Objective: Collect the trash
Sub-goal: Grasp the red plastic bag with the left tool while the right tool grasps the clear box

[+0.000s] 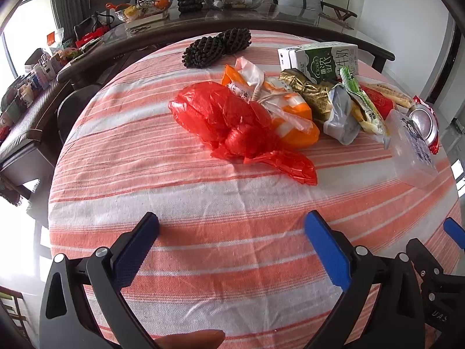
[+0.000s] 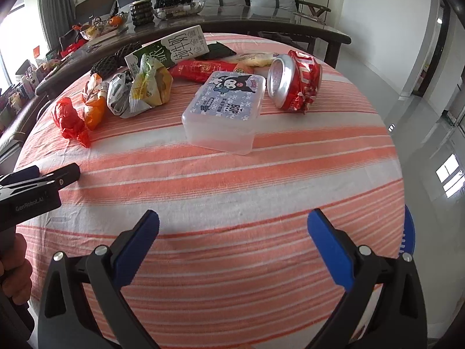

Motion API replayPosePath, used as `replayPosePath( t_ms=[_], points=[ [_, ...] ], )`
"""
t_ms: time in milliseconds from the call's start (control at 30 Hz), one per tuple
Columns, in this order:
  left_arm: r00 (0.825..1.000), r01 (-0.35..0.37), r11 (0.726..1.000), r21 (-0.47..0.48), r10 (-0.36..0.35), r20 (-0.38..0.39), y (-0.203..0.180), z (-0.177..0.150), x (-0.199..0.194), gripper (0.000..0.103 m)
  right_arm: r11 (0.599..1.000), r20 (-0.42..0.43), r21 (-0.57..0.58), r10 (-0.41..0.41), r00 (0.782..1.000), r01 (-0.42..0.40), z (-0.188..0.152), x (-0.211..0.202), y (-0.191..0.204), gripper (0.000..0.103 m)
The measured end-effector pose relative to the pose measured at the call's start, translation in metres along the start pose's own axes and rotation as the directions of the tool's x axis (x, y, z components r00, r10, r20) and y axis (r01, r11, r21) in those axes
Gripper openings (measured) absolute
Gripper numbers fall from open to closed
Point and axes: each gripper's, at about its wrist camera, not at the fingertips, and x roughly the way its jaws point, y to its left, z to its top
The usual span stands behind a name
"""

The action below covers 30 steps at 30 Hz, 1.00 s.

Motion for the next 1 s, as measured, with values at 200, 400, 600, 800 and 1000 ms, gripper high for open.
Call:
replayPosePath(
  t_ms=[200, 400, 600, 800, 1000],
  points=[
    [1.0, -0.002, 1.0, -0.006, 0.002, 0.02, 0.0, 0.0, 0.001, 0.099, 1.0, -0.014, -0.003, 0.022, 1.0, -0.022, 0.017, 0.016, 0.002, 0.098],
    [0.998, 0.062, 0.998, -0.004, -0.062, 0.012, 0.009, 0.002, -0.002, 0.099, 0.999, -0.009, -0.007, 0.035, 0.999, -0.035, 0.036, 0.03, 0.004, 0.098],
    [0.988, 0.149, 0.986, -0.08, -0.146, 0.045, 0.014, 0.03, 0.004, 0.099, 0.999, -0.006, -0.007, 0.033, 0.999, -0.033, 0.037, 0.03, 0.005, 0.098],
    [0.994, 0.113, 0.99, -0.082, -0.111, 0.02, 0.038, 0.035, 0.013, 0.099, 0.999, -0.006, -0.007, 0.033, 0.999, -0.033, 0.037, 0.03, 0.005, 0.098],
    [0.992, 0.122, 0.989, -0.088, -0.12, 0.03, 0.097, 0.017, -0.005, 0.098, 0.999, -0.006, -0.006, 0.033, 0.999, -0.033, 0.037, 0.03, 0.004, 0.098]
  ],
)
